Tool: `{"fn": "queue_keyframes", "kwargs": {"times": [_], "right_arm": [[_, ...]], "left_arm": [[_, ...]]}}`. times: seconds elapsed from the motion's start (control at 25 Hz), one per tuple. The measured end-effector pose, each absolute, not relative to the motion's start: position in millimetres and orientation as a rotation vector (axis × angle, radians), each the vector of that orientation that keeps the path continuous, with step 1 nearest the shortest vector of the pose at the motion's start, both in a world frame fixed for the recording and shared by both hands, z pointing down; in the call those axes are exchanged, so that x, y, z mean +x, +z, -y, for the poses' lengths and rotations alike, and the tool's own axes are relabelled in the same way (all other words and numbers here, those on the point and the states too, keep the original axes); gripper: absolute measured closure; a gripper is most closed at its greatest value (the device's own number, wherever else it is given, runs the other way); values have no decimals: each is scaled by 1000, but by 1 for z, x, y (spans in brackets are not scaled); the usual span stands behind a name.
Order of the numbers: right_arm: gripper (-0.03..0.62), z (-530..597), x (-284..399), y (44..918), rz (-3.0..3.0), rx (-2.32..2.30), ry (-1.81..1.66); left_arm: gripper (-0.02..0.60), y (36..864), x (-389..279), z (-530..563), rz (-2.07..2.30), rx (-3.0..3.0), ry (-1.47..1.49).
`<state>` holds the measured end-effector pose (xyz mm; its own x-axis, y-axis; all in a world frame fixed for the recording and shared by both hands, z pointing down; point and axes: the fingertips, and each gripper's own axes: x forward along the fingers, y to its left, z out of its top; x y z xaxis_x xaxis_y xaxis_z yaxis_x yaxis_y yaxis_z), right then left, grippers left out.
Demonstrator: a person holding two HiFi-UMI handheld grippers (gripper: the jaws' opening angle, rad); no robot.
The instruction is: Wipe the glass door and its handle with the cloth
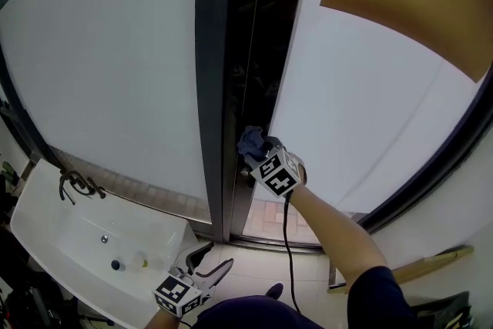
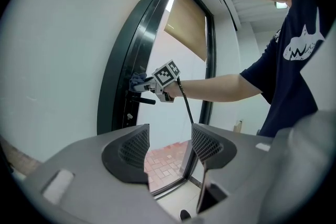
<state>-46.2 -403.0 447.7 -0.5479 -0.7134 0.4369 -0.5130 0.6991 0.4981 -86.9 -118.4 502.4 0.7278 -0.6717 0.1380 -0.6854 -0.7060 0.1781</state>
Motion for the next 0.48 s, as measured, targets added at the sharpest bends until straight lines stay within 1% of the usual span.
{"fn": "queue_keyframes", "kwargs": {"times": [0.2, 0.48], "right_arm": [[436, 397, -47, 468, 2268, 884, -311], [437, 399, -39, 474, 2348, 854, -39]], "left_arm": [[333, 502, -82, 120, 1067, 2719, 97], [333, 503, -80, 120, 1072, 2715, 107]]}}
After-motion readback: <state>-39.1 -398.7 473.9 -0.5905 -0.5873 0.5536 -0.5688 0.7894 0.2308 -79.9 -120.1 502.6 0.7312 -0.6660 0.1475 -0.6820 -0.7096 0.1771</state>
